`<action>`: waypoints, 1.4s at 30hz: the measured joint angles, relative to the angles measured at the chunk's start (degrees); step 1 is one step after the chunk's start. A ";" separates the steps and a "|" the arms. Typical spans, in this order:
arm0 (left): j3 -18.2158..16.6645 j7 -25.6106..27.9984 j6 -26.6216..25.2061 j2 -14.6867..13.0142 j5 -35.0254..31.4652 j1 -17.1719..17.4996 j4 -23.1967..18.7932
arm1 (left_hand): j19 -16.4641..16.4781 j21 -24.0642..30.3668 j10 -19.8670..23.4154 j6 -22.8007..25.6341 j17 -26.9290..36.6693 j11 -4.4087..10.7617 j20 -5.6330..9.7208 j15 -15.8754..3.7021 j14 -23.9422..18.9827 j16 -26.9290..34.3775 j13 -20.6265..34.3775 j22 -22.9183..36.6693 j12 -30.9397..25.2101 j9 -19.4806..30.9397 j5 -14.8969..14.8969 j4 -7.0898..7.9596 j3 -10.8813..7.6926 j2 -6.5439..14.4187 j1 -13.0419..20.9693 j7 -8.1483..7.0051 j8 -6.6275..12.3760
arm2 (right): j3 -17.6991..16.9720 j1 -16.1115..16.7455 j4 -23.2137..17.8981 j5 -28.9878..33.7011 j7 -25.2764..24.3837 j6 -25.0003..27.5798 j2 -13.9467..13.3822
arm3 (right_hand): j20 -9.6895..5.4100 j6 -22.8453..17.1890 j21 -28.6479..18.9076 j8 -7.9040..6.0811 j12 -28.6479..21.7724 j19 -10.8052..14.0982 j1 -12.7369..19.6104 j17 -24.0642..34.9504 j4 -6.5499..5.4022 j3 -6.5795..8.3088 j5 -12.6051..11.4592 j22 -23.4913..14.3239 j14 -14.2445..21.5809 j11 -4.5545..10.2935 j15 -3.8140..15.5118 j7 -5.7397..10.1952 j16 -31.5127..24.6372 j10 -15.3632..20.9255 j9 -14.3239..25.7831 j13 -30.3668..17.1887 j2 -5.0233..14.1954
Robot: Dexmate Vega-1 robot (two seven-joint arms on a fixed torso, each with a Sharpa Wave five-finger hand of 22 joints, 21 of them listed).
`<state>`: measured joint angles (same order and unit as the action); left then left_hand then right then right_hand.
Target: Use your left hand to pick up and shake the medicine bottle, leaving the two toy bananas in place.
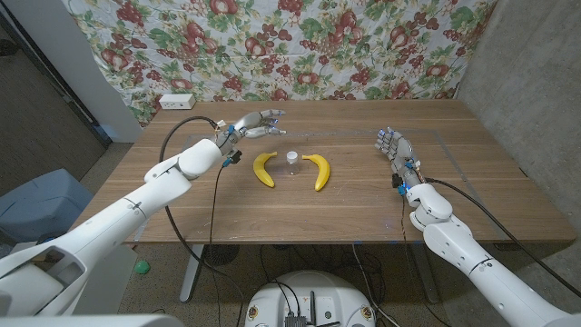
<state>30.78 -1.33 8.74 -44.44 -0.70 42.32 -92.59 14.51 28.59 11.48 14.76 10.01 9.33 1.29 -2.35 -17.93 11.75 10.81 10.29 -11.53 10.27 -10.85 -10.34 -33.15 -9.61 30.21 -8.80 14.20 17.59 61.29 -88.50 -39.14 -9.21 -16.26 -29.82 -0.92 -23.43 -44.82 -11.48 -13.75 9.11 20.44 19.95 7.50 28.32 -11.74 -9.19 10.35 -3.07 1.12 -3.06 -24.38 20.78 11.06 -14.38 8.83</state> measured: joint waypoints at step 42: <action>2.79 -1.51 -7.19 -1.57 -4.31 0.29 -4.48 | 2.62 -0.94 1.91 1.13 -0.01 -0.75 0.76 -0.21 -1.44 -0.39 -0.02 -0.02 0.00 0.28 -4.00 0.29 4.40 -0.36 7.26 1.53 -0.69 | -0.59 2.14 -0.89 -0.10 -0.32 -1.40 -0.06 | 0.21 0.00 0.97 0.00 0.00 0.20 -0.53 0.01 0.08 -0.41 0.00 0.00 0.00 0.01 0.00 0.00 0.00 -0.01 -0.01 0.31 0.53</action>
<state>33.56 -2.84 1.56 -46.01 -5.01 42.60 -97.07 17.13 27.65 13.40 15.89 10.00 8.59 2.05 -2.57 -19.37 11.36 10.80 10.27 -11.53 10.55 -14.85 -10.05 -28.76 -9.97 37.47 -7.26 13.52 17.00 63.43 -89.39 -39.24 -9.53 -17.66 -29.88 -0.71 -23.42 -43.84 -11.48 -13.75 9.31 19.91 19.96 7.59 27.90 -11.74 -9.19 10.34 -3.07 1.12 -3.06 -24.38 20.77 11.05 -14.07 9.36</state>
